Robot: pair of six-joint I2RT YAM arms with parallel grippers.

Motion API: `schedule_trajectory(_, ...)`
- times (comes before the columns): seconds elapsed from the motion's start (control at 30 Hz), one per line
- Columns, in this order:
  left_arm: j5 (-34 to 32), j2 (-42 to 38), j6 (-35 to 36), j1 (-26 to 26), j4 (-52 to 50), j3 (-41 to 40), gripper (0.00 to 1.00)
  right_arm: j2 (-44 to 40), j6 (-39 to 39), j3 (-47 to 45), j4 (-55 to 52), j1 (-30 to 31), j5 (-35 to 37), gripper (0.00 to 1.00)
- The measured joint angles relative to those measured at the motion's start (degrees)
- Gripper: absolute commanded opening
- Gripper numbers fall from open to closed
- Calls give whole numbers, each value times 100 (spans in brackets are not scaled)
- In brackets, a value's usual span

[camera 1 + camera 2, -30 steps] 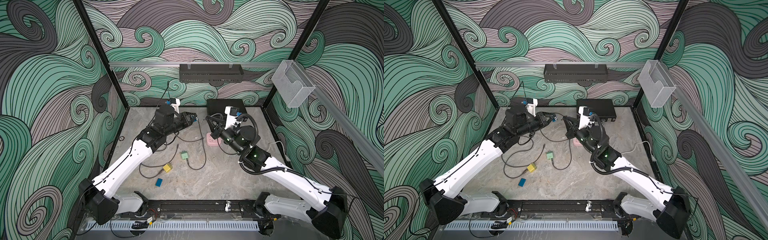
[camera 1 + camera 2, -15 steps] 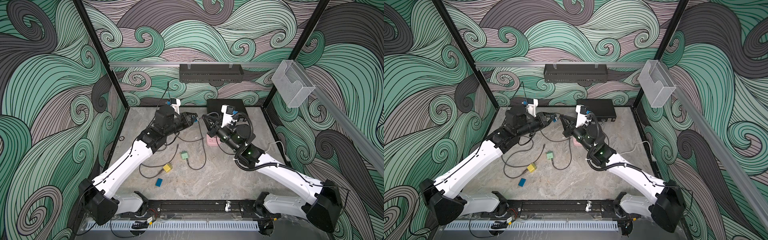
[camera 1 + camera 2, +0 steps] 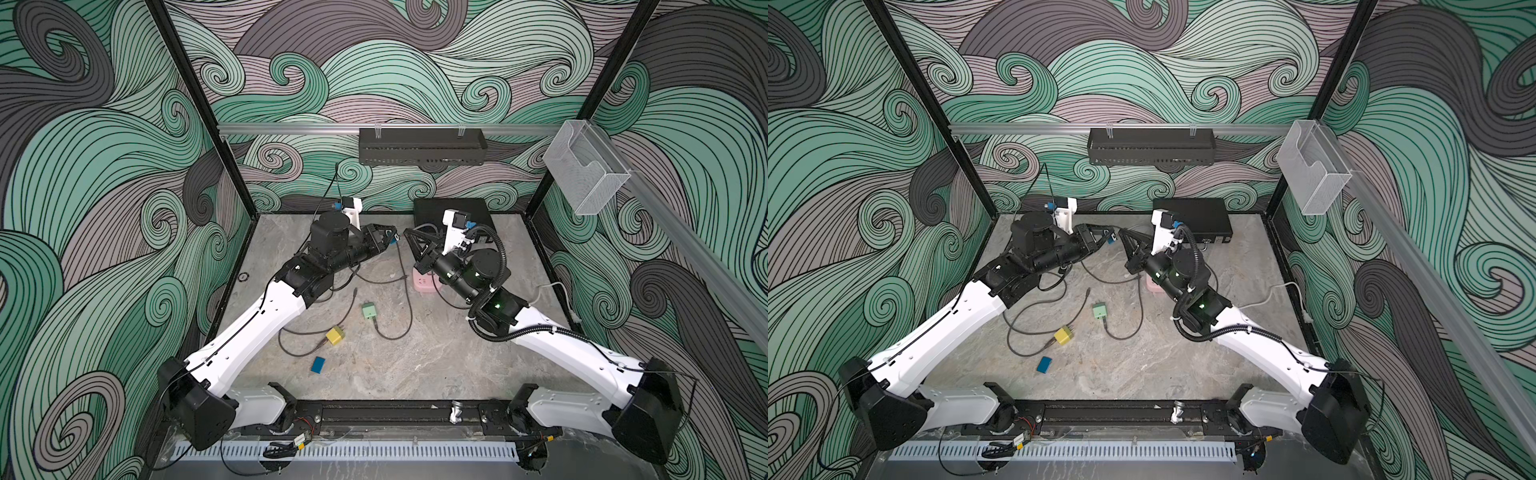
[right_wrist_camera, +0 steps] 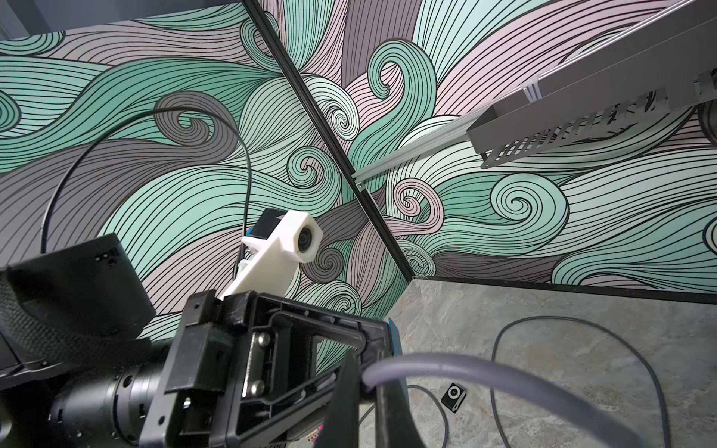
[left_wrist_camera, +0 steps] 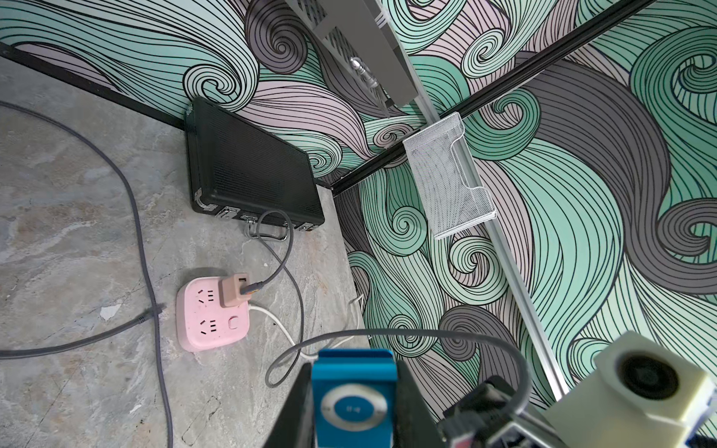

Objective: Charge mp3
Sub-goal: Insert the charging cable into the MP3 player.

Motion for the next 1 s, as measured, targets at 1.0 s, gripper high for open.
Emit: schedule_trajectory(1.0,42,52,-144,-37,9,0,8,107,-363,-50,-24,-37,39,0)
